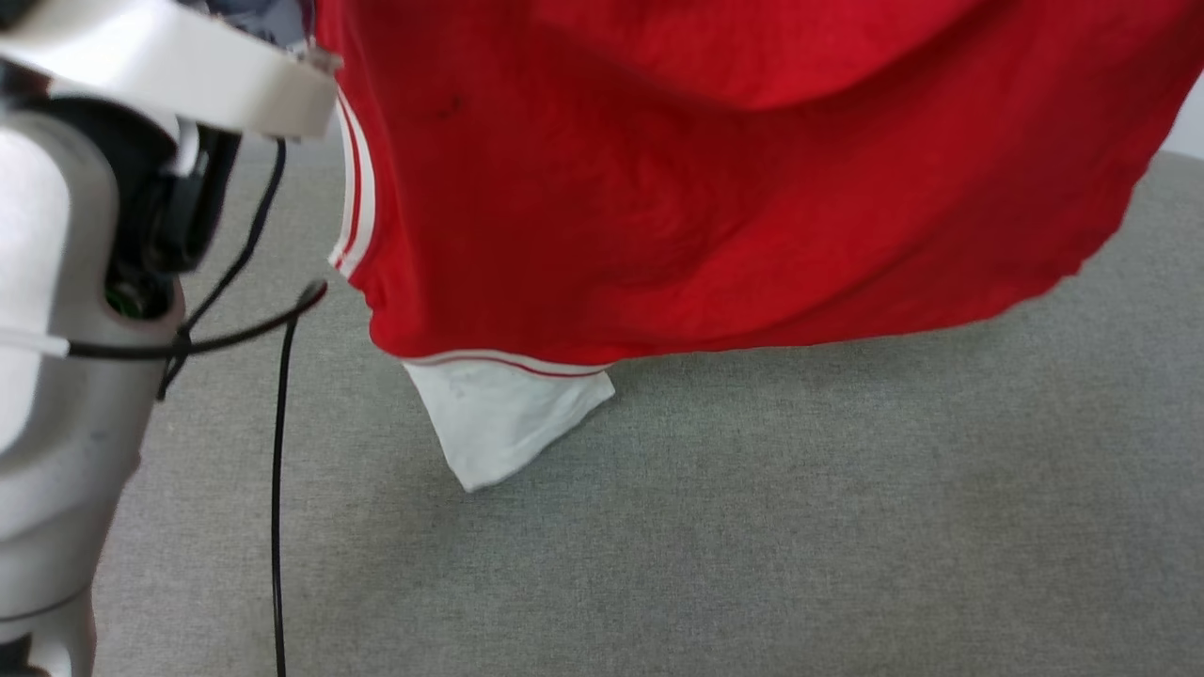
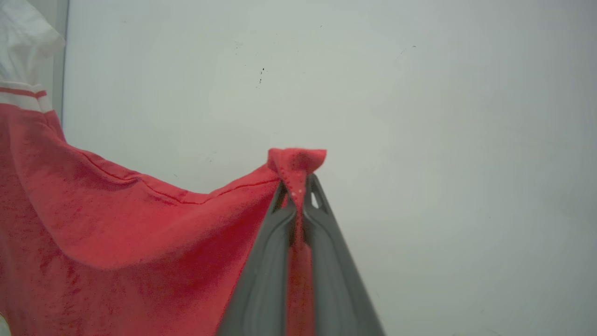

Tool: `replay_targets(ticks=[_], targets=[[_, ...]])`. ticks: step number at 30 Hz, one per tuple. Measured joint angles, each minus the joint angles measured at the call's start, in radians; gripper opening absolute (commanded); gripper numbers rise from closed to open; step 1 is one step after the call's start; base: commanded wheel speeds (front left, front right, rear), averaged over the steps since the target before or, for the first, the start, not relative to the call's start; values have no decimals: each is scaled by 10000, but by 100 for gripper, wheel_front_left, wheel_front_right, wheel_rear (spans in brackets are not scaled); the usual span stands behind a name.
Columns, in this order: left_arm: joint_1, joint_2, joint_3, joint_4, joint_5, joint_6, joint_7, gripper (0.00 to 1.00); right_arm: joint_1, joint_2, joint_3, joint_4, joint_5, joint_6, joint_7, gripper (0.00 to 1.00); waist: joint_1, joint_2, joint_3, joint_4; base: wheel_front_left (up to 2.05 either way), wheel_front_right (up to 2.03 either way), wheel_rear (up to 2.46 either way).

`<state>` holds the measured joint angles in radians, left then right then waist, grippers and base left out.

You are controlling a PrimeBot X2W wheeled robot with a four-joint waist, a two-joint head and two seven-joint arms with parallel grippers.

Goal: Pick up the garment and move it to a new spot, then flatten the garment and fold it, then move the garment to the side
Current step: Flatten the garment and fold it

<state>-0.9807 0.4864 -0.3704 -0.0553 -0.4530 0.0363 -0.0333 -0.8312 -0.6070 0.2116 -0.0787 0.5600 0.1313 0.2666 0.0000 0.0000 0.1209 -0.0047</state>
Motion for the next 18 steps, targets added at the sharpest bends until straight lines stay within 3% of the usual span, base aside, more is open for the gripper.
replay_targets(ticks=[9,18], targets=[[-2003,-201,4,1068,115,-337,-44,0,-1627,314,84,359,-259,2,458,0,0,0,912,-70,0,0,0],[-5070,-278,-59,3150,514,-874,-59,0,-4473,721,527,2245,-817,2,278,0,1,-1,2458,-283,0,0,0]])
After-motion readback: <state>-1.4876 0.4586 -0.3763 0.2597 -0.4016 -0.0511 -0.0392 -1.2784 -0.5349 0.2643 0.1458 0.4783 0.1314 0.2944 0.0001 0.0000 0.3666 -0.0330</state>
